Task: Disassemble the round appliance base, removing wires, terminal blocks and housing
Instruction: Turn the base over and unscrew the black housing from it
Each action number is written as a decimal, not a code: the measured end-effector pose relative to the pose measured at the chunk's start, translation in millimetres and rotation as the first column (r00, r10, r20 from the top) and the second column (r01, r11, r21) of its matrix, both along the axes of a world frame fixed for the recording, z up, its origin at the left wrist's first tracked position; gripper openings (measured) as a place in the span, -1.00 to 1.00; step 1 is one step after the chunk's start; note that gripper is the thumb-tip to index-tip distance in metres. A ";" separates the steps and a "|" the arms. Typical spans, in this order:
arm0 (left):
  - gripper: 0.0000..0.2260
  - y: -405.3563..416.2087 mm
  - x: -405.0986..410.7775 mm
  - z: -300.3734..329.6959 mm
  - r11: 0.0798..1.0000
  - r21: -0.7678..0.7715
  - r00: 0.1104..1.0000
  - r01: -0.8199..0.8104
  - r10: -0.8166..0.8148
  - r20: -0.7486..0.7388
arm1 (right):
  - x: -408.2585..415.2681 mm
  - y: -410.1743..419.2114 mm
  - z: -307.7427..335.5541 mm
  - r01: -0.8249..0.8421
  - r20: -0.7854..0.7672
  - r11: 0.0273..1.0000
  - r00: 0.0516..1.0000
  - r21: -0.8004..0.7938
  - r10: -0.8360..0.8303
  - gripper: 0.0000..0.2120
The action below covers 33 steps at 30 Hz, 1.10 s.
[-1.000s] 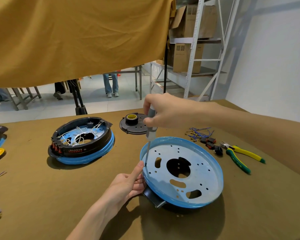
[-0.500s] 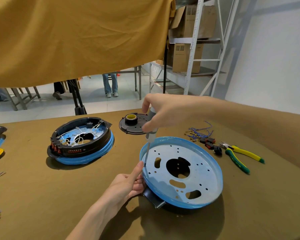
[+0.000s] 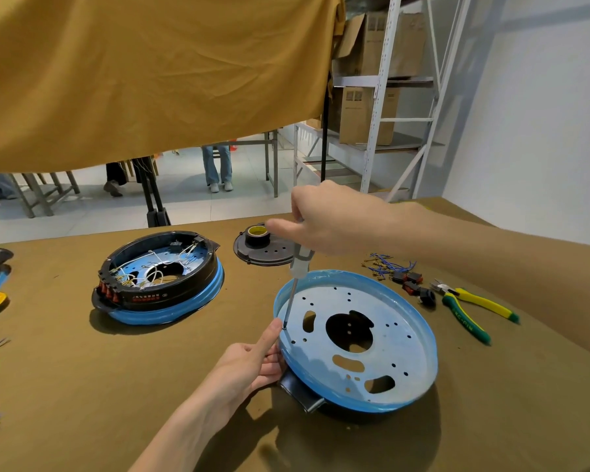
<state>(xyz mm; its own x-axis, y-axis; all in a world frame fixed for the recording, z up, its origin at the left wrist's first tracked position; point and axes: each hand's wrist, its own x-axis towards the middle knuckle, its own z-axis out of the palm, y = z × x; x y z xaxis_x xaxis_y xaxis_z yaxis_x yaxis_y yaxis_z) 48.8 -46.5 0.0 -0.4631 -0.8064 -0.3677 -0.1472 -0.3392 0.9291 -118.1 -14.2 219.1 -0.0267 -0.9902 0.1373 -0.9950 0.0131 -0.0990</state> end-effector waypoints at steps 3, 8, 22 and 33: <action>-0.20 -0.5 1.0 -1.7 1.000 -0.003 1.000 -0.002 0.003 0.004 | -0.9 1.5 1.0 -0.070 0.025 0.997 0.997 0.012 0.070 -0.69; -0.21 -0.8 0.0 -1.6 1.000 0.002 1.000 -0.008 0.008 0.016 | 0.5 5.0 13.0 -0.125 0.208 0.983 0.973 0.133 0.096 -0.62; -0.20 0.0 -0.2 0.3 1.000 0.017 1.000 0.006 -0.006 0.005 | -1.9 5.7 9.0 -0.030 -0.096 0.995 0.995 0.094 0.039 -0.47; -0.19 0.8 -1.6 2.0 1.000 0.016 0.999 -0.015 0.015 0.031 | 2.2 5.8 8.5 -0.146 0.128 0.984 0.983 0.099 0.133 -0.58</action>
